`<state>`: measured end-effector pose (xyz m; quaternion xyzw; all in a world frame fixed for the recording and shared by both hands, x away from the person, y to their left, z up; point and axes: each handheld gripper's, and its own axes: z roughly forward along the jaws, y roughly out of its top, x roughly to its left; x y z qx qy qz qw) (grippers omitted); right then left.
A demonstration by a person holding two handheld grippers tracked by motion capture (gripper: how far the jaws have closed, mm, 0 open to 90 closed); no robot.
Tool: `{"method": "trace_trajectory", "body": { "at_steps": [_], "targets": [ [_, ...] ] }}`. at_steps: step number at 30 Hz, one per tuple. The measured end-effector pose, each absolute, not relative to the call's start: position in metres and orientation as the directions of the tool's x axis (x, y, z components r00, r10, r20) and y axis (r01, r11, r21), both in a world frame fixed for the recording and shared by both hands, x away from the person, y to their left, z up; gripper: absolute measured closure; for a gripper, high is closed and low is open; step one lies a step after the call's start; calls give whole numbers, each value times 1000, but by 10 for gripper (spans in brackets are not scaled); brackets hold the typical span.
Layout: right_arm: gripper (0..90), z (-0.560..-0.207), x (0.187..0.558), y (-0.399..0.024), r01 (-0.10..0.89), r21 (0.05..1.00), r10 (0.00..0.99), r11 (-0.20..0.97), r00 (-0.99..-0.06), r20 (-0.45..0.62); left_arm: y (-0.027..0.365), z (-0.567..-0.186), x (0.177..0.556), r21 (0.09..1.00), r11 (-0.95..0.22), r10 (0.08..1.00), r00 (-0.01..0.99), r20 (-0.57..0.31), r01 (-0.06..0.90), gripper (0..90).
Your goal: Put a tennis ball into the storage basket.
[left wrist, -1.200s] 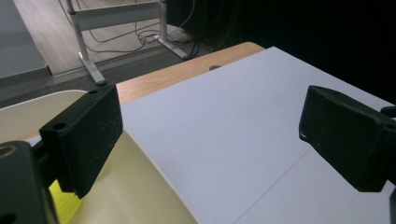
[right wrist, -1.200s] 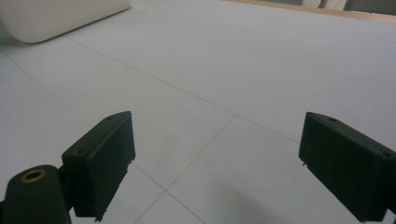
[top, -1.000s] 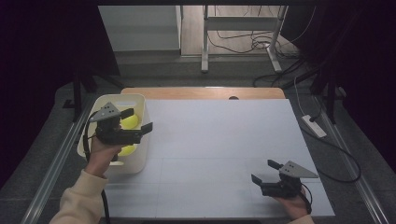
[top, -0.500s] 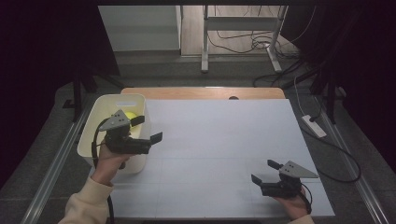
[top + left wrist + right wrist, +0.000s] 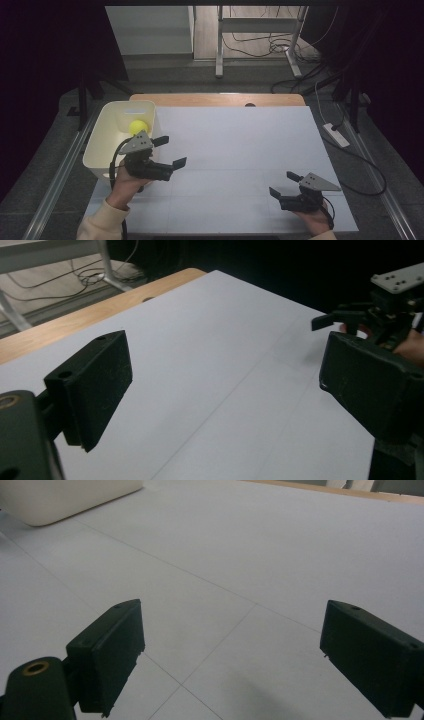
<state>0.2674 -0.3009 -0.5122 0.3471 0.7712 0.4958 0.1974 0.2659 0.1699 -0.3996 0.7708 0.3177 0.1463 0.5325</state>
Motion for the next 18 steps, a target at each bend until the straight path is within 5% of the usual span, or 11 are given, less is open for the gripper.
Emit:
{"method": "trace_trajectory", "body": {
  "at_steps": [18],
  "targets": [
    [105,-512,267,-302,342,901,733,267,-679,40,134,-428,251,895,-296,585,804,-108,335,72]
  ]
}}
